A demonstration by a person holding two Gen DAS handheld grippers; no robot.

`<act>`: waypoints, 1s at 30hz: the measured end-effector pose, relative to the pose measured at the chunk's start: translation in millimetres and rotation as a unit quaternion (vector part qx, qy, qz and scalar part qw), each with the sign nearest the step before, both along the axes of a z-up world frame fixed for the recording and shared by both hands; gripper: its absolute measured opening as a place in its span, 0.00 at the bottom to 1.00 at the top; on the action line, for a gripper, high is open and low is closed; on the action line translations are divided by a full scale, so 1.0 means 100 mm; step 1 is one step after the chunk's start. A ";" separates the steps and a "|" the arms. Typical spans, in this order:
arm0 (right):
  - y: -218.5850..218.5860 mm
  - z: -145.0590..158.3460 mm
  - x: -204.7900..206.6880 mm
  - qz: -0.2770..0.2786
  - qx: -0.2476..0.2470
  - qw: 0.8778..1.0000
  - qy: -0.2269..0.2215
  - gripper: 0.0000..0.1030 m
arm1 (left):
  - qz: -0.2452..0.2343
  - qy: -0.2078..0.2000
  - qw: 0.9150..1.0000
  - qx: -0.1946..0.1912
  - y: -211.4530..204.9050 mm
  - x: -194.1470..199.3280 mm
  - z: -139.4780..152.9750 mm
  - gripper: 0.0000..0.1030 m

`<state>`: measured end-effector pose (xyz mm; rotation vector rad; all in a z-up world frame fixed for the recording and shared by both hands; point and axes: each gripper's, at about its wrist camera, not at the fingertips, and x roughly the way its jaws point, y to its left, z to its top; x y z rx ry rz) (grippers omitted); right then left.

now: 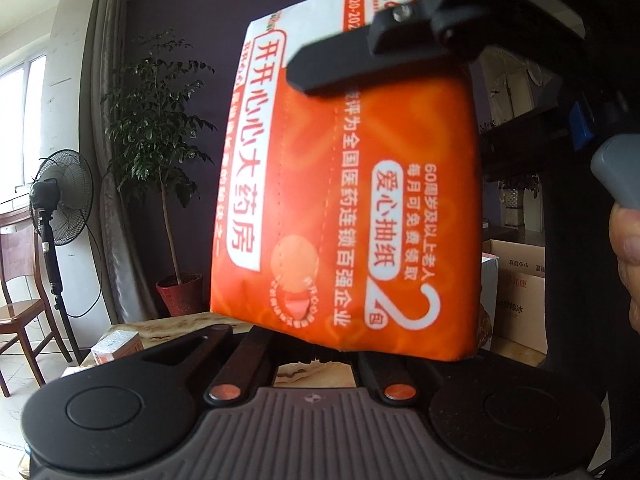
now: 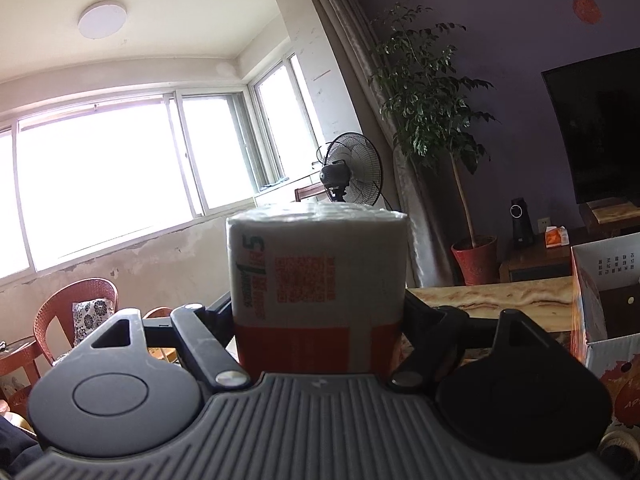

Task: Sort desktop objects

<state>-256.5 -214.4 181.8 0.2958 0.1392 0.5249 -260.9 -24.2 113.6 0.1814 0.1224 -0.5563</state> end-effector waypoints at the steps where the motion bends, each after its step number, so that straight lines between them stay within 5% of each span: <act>1: 0.00 0.01 -0.01 0.002 0.001 1.000 -0.004 0.79 | 0.000 -0.002 1.000 -0.001 0.00 -0.01 0.00 0.00; 13: 0.04 0.03 -0.01 0.004 0.008 1.000 -0.008 0.85 | 0.006 -0.010 1.000 -0.004 0.02 -0.01 -0.03 0.00; 28: 0.07 -0.05 0.14 -0.007 0.023 0.999 0.035 0.83 | 0.004 -0.010 1.000 0.000 0.01 0.05 -0.05 0.00; 30: 0.07 -0.06 0.15 -0.010 0.024 0.999 0.038 0.77 | 0.005 -0.008 1.000 -0.001 0.01 0.07 -0.05 0.00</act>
